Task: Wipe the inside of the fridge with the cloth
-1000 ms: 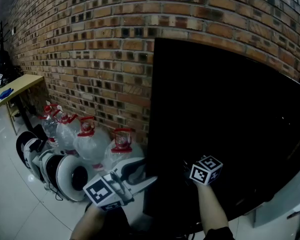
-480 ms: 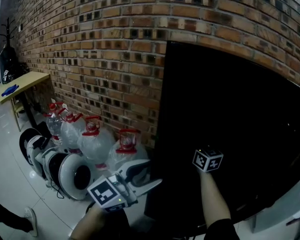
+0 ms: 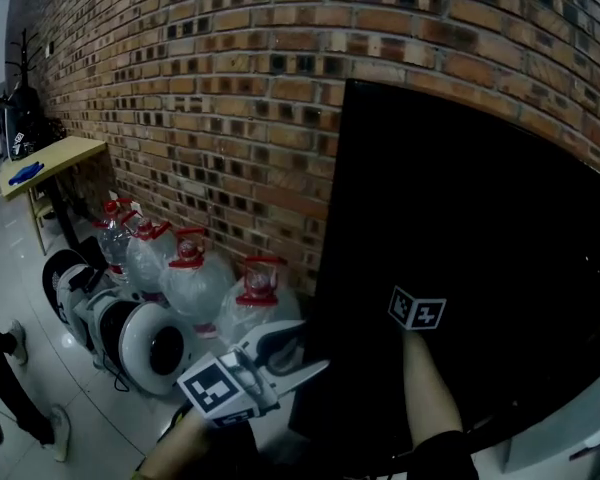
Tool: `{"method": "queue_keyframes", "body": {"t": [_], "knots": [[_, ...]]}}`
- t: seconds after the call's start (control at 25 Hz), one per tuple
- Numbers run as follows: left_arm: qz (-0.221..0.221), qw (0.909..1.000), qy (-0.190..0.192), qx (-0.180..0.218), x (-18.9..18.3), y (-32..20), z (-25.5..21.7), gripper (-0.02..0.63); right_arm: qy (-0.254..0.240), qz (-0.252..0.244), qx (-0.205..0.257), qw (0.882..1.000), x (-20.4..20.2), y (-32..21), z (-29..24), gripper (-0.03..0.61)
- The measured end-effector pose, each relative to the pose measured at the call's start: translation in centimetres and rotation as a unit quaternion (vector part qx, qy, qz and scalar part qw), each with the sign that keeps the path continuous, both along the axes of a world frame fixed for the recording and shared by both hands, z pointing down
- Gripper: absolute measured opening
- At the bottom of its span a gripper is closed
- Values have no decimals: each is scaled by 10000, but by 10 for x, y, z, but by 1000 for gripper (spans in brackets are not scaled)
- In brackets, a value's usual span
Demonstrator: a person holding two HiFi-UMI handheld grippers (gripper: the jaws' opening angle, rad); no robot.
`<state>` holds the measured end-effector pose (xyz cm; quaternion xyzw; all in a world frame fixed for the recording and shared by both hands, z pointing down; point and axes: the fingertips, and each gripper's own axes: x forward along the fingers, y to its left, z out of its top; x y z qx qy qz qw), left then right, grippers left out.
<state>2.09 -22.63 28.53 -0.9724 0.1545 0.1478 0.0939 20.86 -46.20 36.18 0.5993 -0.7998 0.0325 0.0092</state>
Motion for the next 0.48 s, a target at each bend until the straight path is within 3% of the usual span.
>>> {"method": "queue_keyframes", "body": {"t": [0.48], "knots": [[-191, 9998, -15, -54, 4, -3, 2, 244, 233, 233, -87, 9994, 7, -3, 8, 73]]}}
